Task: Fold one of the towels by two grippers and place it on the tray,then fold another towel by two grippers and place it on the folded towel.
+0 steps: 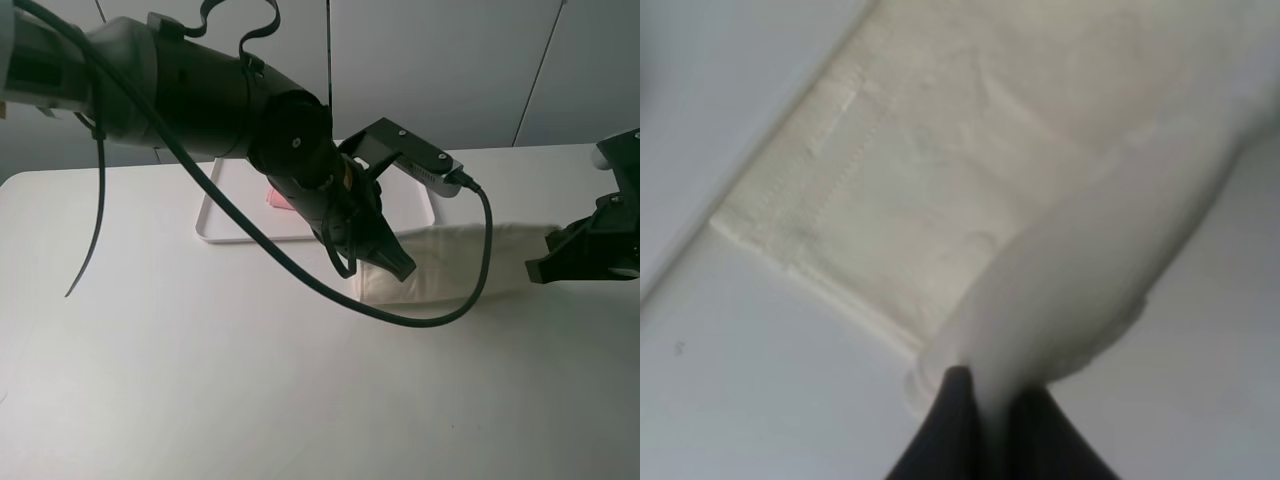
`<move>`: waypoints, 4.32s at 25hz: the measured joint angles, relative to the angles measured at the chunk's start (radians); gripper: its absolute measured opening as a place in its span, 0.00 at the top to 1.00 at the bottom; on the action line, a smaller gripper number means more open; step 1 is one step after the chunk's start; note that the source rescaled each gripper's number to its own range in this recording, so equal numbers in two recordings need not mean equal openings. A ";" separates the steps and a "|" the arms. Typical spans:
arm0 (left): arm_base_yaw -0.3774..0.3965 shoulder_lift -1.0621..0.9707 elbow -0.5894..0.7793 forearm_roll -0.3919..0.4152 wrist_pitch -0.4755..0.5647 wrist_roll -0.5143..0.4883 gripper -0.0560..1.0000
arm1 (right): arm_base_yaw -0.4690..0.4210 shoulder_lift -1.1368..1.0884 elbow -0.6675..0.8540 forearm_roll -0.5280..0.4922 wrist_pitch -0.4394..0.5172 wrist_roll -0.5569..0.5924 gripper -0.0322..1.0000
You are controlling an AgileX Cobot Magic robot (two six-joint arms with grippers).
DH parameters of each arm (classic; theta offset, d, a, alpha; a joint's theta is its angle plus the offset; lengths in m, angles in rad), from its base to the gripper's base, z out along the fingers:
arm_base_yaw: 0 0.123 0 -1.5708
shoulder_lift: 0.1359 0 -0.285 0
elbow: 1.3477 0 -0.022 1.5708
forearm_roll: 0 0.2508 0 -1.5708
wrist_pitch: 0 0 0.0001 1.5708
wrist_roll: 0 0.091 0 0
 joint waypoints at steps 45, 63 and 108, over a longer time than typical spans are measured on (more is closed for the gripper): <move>0.146 0.189 -0.244 -0.076 0.259 -0.319 0.01 | -0.139 0.384 -0.535 -0.060 0.601 0.190 0.00; 0.150 0.321 -0.372 -0.088 0.401 -0.465 0.00 | -0.142 0.421 -0.565 -0.235 0.686 0.358 0.00; 0.170 0.466 -0.585 -0.092 0.669 -0.423 0.00 | -0.142 0.672 -0.690 -0.165 0.737 0.322 0.00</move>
